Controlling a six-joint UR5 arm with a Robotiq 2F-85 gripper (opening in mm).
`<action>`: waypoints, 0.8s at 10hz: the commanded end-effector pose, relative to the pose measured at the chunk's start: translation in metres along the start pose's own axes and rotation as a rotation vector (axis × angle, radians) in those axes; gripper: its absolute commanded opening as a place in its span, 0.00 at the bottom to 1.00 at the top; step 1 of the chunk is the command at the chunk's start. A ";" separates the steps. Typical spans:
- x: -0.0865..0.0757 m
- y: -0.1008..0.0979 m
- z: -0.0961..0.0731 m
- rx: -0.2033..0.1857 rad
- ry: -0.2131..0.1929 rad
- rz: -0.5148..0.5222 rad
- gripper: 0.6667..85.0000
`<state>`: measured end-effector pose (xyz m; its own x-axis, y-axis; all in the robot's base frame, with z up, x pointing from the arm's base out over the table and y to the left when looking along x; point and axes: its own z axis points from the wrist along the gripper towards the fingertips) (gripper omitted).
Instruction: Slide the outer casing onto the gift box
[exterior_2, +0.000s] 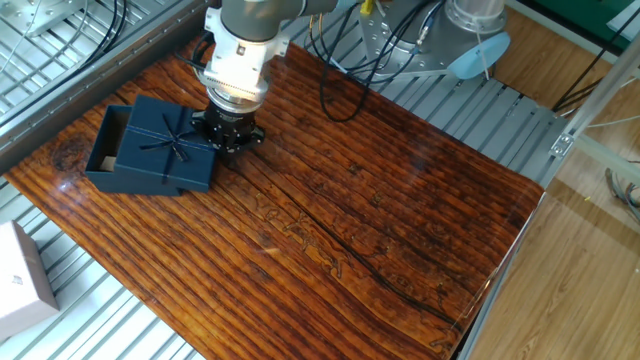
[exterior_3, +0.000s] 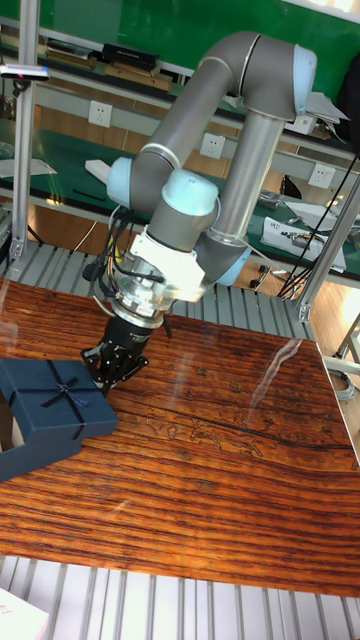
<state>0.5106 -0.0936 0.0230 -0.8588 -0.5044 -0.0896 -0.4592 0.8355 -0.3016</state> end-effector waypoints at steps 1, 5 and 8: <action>-0.002 -0.003 0.002 0.064 -0.002 0.019 0.01; -0.001 0.000 0.000 0.043 0.000 0.017 0.01; 0.001 -0.002 -0.007 0.054 0.016 0.014 0.01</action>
<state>0.5097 -0.0942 0.0265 -0.8633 -0.4984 -0.0797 -0.4434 0.8243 -0.3520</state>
